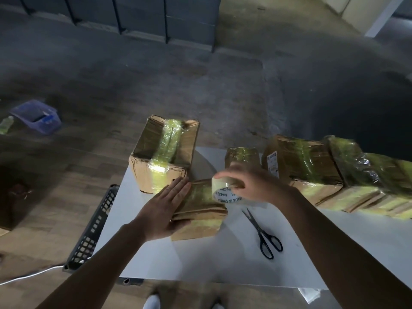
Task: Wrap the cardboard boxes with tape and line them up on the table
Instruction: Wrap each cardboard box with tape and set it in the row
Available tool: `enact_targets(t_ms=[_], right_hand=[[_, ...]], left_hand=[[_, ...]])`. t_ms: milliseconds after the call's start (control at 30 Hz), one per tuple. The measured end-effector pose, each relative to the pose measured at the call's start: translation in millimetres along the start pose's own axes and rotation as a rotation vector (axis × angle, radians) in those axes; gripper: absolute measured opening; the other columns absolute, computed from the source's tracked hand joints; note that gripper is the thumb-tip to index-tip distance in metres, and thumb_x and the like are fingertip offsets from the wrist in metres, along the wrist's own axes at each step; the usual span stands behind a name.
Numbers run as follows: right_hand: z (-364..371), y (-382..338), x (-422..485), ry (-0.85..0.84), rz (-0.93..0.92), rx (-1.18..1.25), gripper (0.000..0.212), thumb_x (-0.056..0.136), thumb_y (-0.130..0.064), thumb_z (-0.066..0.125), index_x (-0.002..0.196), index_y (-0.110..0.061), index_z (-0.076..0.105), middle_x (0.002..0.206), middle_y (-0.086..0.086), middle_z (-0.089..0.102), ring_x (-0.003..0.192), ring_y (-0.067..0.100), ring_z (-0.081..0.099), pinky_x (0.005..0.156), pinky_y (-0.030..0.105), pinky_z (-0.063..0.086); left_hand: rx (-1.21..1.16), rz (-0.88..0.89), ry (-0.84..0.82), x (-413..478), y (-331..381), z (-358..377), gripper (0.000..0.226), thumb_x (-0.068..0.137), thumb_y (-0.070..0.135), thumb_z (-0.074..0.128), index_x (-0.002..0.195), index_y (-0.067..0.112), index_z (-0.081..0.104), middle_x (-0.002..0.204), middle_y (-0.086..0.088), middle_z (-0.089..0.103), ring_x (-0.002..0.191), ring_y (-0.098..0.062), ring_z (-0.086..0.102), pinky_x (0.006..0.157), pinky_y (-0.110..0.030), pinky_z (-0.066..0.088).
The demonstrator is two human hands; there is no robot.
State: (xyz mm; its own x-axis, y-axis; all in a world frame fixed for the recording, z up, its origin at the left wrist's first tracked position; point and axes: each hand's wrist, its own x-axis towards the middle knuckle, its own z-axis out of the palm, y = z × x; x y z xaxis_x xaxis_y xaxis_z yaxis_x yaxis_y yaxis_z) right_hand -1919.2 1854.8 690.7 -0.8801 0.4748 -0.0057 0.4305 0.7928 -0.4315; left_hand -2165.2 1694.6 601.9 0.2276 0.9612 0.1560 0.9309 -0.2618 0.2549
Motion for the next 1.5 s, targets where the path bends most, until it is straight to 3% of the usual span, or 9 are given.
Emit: enact_targets(t_ms=[133, 267, 433, 533, 800, 967, 1200, 1333, 1500], right_hand=[[17, -2, -4, 0.052, 0.006, 0.123, 0.051, 0.088, -0.002, 0.057, 0.133, -0.026, 0.052, 0.113, -0.001, 0.055, 0.098, 0.006, 0.055, 0.071, 0.022, 0.048], [28, 1, -3, 0.142, -0.014, 0.120, 0.052, 0.087, 0.000, 0.057, 0.134, -0.022, 0.051, 0.121, 0.007, 0.055, 0.103, 0.017, 0.058, 0.073, 0.027, 0.053], [25, 13, -17, 0.124, 0.098, 0.316, 0.062, 0.088, -0.002, 0.052, 0.128, -0.049, 0.043, 0.128, -0.012, 0.047, 0.110, 0.012, 0.057, 0.072, 0.026, 0.059], [14, 32, -25, 0.108, 0.109, 0.148, 0.052, 0.085, -0.010, 0.057, 0.123, -0.044, 0.051, 0.120, -0.011, 0.052, 0.110, 0.008, 0.052, 0.078, 0.018, 0.049], [38, 54, -36, 0.002, 0.080, -0.016, 0.045, 0.080, -0.008, 0.072, 0.119, -0.028, 0.062, 0.108, -0.007, 0.062, 0.097, 0.005, 0.056, 0.081, 0.021, 0.047], [63, 57, -26, -0.034, 0.113, -0.025, 0.046, 0.081, -0.012, 0.072, 0.122, -0.030, 0.060, 0.113, -0.004, 0.063, 0.098, 0.011, 0.061, 0.084, 0.030, 0.053], [80, 52, -14, -0.034, 0.084, -0.057, 0.050, 0.082, -0.015, 0.072, 0.128, -0.025, 0.057, 0.118, 0.001, 0.061, 0.097, 0.018, 0.062, 0.080, 0.031, 0.052], [73, 46, -20, 0.061, 0.128, 0.093, 0.052, 0.081, -0.011, 0.072, 0.127, -0.028, 0.056, 0.116, -0.007, 0.063, 0.097, 0.008, 0.062, 0.071, 0.006, 0.041], [50, 27, -18, 0.194, 0.113, 0.295, 0.054, 0.082, -0.012, 0.064, 0.128, -0.037, 0.047, 0.112, -0.020, 0.053, 0.093, 0.004, 0.061, 0.065, 0.017, 0.055]], left_hand=[[0.148, 0.014, -0.078, 15, 6, -11, 0.104, 0.074, 0.062, 0.066, 0.150, 0.004, 0.026, 0.156, -0.015, 0.029, 0.144, -0.033, 0.025, 0.112, -0.061, 0.027], [0.162, -0.069, -0.194, 39, 25, 1, 0.121, 0.075, 0.077, 0.053, 0.153, 0.008, -0.007, 0.158, -0.011, -0.013, 0.148, -0.029, -0.010, 0.120, -0.054, 0.001], [0.151, -0.081, -0.151, 40, 21, 6, 0.110, 0.079, 0.078, 0.045, 0.154, 0.007, 0.009, 0.160, -0.015, 0.016, 0.146, -0.034, 0.020, 0.119, -0.053, 0.013], [0.158, -0.045, -0.092, 41, 21, 7, 0.106, 0.078, 0.074, 0.054, 0.150, 0.003, 0.027, 0.151, -0.018, 0.037, 0.137, -0.037, 0.038, 0.114, -0.056, 0.025], [0.209, -0.052, -0.204, 41, 17, 7, 0.108, 0.078, 0.085, 0.028, 0.155, 0.014, 0.001, 0.161, -0.011, 0.014, 0.147, -0.028, 0.013, 0.120, -0.050, 0.008], [0.225, -0.061, -0.256, 59, 36, -4, 0.105, 0.076, 0.075, 0.054, 0.152, 0.032, -0.003, 0.150, -0.017, 0.027, 0.138, -0.037, 0.026, 0.113, -0.061, 0.020], [0.252, -0.035, -0.287, 88, 72, 5, 0.106, 0.070, 0.060, 0.073, 0.149, 0.020, 0.015, 0.155, -0.011, 0.018, 0.142, -0.033, 0.017, 0.109, -0.066, 0.021], [0.171, -0.100, -0.236, 85, 57, -1, 0.102, 0.066, 0.068, 0.072, 0.149, 0.035, 0.022, 0.150, -0.010, 0.027, 0.136, -0.032, 0.027, 0.110, -0.058, 0.024], [-0.048, -0.051, -0.005, 64, 32, -16, 0.083, 0.065, 0.076, 0.062, 0.134, 0.032, 0.050, 0.143, -0.013, 0.036, 0.129, -0.036, 0.038, 0.101, -0.058, 0.041]])
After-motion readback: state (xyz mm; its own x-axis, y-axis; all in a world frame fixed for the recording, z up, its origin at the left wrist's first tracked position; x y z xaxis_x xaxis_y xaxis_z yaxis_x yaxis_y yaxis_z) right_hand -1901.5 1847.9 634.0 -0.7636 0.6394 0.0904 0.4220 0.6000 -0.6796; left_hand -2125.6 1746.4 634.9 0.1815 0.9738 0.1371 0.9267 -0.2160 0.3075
